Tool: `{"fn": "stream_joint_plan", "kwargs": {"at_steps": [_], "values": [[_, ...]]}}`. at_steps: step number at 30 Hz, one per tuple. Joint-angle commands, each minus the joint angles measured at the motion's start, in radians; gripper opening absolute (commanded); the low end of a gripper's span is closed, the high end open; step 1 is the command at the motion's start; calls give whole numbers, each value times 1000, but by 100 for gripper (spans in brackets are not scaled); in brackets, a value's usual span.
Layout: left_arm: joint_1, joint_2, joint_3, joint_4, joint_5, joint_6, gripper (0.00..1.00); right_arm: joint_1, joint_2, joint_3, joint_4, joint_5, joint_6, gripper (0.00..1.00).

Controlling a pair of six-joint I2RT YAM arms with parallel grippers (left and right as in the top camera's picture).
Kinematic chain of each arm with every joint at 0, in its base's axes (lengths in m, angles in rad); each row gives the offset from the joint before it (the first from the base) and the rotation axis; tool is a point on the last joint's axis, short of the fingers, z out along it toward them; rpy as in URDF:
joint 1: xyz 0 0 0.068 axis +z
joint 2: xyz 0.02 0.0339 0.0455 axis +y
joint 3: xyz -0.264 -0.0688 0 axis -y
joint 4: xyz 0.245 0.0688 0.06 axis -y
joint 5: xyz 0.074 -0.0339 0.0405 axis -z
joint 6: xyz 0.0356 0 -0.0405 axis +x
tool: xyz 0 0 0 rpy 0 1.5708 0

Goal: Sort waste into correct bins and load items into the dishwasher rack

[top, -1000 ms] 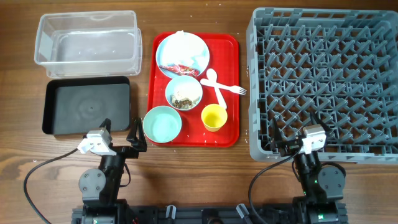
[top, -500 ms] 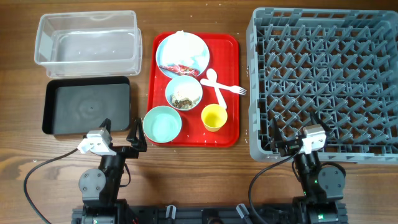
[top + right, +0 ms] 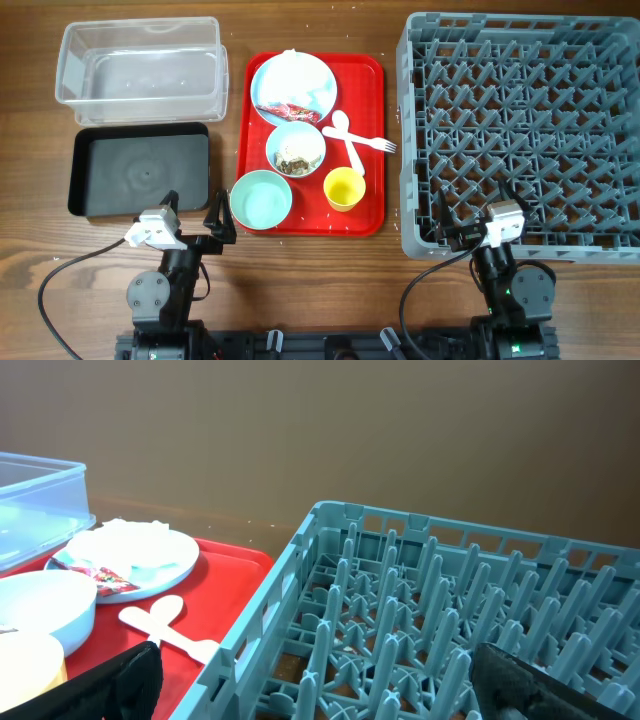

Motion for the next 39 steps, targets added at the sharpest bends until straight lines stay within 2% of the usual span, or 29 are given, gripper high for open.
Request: {"fn": "stream_joint_plan", "kwargs": {"at_steps": [1, 9, 12, 14, 19, 23, 28, 31, 36, 39], "values": [[-1, -6, -5, -5, -10, -2, 100, -1, -5, -1, 3, -2, -5, 100], [-1, -4, -5, 2, -9, -2, 100, -1, -5, -1, 49, -3, -5, 100], [-1, -4, -5, 72, -8, -2, 100, -1, -5, 4, 72, -7, -2, 100], [-1, -4, 3, 114, 14, -1, 100, -1, -5, 39, 72, -6, -6, 100], [-1, 59, 52, 101, 36, 16, 100, -1, -5, 109, 70, -6, -32, 100], [-1, 243, 175, 101, 36, 75, 100, -1, 29, 177, 50, -6, -32, 100], [-1, 524, 391, 88, 39, 82, 100, -1, 166, 307, 8, -8, -33, 100], [-6, 720, 576, 1, 91, 158, 100, -1, 301, 420, -28, -55, -32, 100], [-88, 1039, 927, -219, 88, 266, 100, -1, 540, 638, -135, -75, -32, 100], [-131, 1188, 1088, -313, 57, 273, 100, -1, 654, 760, -238, -76, -32, 100]]}}
